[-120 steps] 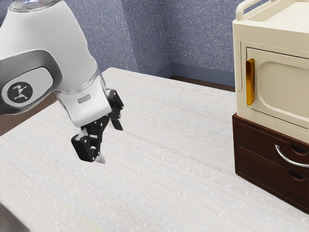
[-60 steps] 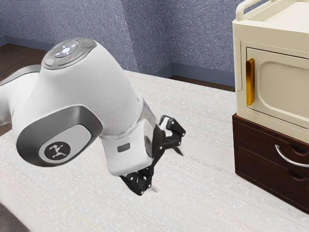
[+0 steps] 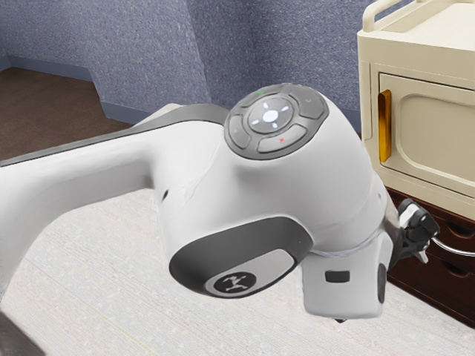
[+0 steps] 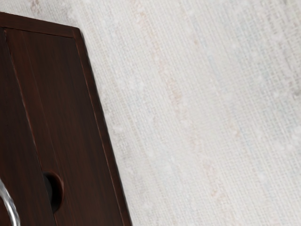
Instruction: Pull the drawer handle with one arm to open the drawer
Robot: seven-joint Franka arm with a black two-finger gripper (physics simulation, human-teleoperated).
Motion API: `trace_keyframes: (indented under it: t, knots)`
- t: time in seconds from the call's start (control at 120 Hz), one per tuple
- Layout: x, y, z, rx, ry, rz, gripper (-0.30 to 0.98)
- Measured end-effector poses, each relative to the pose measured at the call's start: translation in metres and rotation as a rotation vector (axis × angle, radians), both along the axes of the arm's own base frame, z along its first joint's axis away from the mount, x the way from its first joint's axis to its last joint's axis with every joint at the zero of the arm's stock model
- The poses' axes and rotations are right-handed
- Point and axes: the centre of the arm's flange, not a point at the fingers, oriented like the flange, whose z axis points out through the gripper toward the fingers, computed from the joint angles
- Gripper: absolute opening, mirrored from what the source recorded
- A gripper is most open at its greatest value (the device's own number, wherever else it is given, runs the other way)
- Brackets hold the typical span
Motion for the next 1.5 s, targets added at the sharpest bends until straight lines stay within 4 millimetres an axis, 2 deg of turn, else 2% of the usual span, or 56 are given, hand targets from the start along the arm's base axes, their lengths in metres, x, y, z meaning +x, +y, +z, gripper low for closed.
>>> trace_keyframes:
  t: [0.075, 0.2, 0.383, 0.592, 0.692, 0.85, 1.033, 1.108, 1.183, 1.317, 1.5]
  knots:
    - [0.006, -0.018, 0.009, -0.011, -0.025, -0.024, 0.69]
    - [0.019, -0.044, 0.000, -0.007, -0.028, -0.051, 0.69]
    - [0.043, -0.044, -0.005, -0.003, -0.036, -0.035, 0.69]
    - [0.051, -0.052, -0.003, -0.004, -0.052, -0.045, 0.69]
    - [0.061, -0.050, -0.008, 0.003, -0.051, -0.036, 0.69]
    - [0.078, -0.045, -0.034, 0.031, -0.023, -0.017, 0.69]
    - [0.088, -0.033, -0.037, 0.037, -0.021, 0.003, 0.69]
    - [0.091, -0.036, -0.050, 0.049, -0.006, 0.001, 0.69]
    - [0.099, -0.040, -0.053, 0.050, -0.011, 0.002, 0.69]
    - [0.110, -0.033, -0.055, 0.054, -0.016, 0.021, 0.69]
    - [0.114, -0.023, -0.073, 0.074, 0.014, 0.035, 0.69]
